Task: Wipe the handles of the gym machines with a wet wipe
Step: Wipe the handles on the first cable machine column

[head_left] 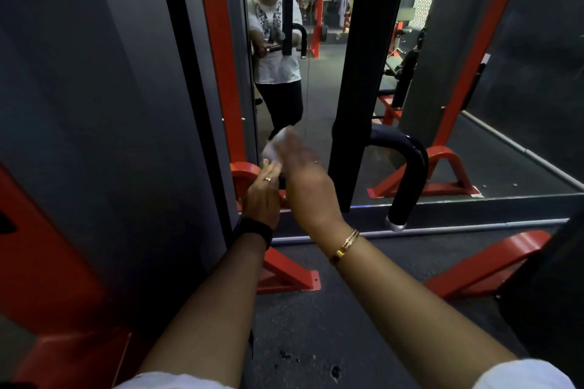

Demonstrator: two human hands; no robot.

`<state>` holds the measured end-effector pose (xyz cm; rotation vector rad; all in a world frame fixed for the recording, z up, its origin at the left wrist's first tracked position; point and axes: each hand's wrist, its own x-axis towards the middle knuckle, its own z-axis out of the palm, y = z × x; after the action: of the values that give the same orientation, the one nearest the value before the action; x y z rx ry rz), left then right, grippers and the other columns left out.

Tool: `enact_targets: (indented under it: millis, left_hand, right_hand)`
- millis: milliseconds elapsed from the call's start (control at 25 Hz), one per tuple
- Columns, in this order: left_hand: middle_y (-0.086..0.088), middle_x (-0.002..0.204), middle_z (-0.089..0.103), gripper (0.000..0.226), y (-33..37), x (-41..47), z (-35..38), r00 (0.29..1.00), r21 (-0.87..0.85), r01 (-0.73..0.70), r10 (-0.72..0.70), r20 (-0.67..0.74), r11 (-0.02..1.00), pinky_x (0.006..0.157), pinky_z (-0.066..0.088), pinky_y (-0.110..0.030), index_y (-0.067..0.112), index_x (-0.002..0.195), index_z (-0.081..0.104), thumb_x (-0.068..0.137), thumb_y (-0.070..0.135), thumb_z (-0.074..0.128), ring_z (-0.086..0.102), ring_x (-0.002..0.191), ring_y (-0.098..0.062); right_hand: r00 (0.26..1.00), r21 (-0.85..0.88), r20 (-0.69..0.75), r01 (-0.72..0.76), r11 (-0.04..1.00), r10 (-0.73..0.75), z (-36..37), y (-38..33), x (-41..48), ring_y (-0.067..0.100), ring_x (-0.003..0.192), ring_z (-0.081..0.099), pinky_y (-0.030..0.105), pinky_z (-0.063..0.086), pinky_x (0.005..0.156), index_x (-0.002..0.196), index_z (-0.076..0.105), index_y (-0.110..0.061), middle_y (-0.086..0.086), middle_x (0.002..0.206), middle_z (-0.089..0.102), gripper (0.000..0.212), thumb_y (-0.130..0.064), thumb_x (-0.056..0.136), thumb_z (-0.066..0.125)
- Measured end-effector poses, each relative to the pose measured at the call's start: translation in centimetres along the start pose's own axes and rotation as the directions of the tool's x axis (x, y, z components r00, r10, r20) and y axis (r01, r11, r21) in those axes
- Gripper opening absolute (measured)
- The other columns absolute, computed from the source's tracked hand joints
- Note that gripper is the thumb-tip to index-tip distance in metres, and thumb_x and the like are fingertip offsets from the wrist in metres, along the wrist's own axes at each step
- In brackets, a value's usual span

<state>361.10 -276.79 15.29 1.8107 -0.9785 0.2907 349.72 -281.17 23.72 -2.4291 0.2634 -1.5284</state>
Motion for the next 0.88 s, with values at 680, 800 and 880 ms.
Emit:
enact_targets:
  millis: [680,800,880]
  left_hand:
    - [-0.014,0.154,0.028,0.062,-0.2,-1.0,-0.4,0.990,0.321,-0.140,0.122,0.074,0.937,0.116,0.010,-0.040,0.001,0.145,0.034,0.095,0.035,0.018,0.010,0.143,-0.021]
    - [-0.012,0.154,0.028,0.062,-0.1,-0.9,0.0,0.994,0.370,-0.110,0.094,0.059,0.922,0.116,0.013,-0.042,0.003,0.146,0.034,0.095,0.036,0.019,0.010,0.143,-0.019]
    - [-0.010,0.155,0.028,0.063,-0.1,-0.9,0.2,0.995,0.410,-0.093,0.076,0.057,0.907,0.116,0.015,-0.044,0.005,0.147,0.033,0.096,0.038,0.016,0.009,0.143,-0.017]
  right_hand:
    - [0.883,-0.502,0.424,0.414,0.759,-0.201,3.0,5.2,-5.9,0.039,0.124,0.050,0.044,0.041,0.105,0.125,0.054,0.010,0.028,0.129,0.054,0.043,0.001,0.097,0.022]
    - [0.878,-0.563,0.434,0.438,0.701,-0.201,3.2,5.5,-3.2,0.032,0.106,0.064,0.036,0.049,0.095,0.114,0.066,0.002,0.020,0.113,0.066,0.038,-0.010,0.090,0.039]
    - [0.884,-0.585,0.467,0.331,0.741,-0.026,3.4,4.6,-2.0,0.028,0.098,0.065,0.032,0.050,0.091,0.109,0.069,-0.001,0.017,0.107,0.067,0.036,-0.020,0.086,0.049]
